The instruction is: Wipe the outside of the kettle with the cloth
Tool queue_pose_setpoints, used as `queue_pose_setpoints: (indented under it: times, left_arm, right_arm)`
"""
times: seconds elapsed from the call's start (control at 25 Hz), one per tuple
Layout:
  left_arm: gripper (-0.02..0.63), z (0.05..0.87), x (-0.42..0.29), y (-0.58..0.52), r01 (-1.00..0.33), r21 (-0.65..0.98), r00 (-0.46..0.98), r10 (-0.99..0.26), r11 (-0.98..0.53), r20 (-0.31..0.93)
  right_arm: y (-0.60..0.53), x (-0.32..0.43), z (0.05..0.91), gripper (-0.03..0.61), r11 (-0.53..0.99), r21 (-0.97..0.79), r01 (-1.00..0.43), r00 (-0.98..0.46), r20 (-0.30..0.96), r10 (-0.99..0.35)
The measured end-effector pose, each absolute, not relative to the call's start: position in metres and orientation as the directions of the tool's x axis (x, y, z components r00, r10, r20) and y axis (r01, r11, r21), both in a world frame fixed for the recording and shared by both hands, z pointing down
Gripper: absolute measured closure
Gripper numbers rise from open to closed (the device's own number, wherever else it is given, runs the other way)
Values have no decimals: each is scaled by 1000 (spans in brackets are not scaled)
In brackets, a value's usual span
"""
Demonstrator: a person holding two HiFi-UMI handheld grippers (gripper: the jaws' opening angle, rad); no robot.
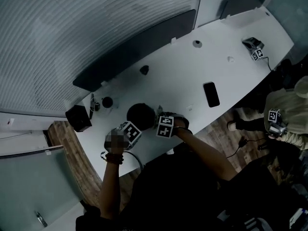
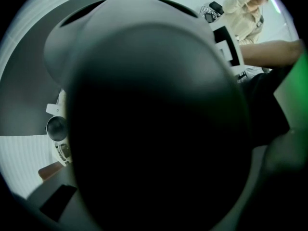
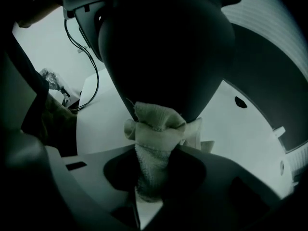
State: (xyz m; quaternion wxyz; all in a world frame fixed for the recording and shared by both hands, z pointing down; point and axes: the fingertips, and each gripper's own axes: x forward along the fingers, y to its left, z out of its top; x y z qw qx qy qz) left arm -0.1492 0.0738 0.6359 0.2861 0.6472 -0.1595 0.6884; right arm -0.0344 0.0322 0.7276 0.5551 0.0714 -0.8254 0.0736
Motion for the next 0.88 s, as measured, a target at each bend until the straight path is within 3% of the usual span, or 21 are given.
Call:
queue_pose_setpoints:
  times: [0.4,0.64,0.88]
  left_arm:
    - [488,634,-140,77,-589,151,12,178,-794,984]
    - [488,623,-150,72,-459,48,-92,101,-887,991]
    - [488,589,-162,72,-497,55,22,51,-866,998]
  right_arm:
    - [34,-21,723,480,957,-13,-291,-448,885,-124]
    - [31,-15,719,480,925,0,-379,-472,860,-194]
    - [30,-12,701,442,909,-41,-416,-537,817,-209]
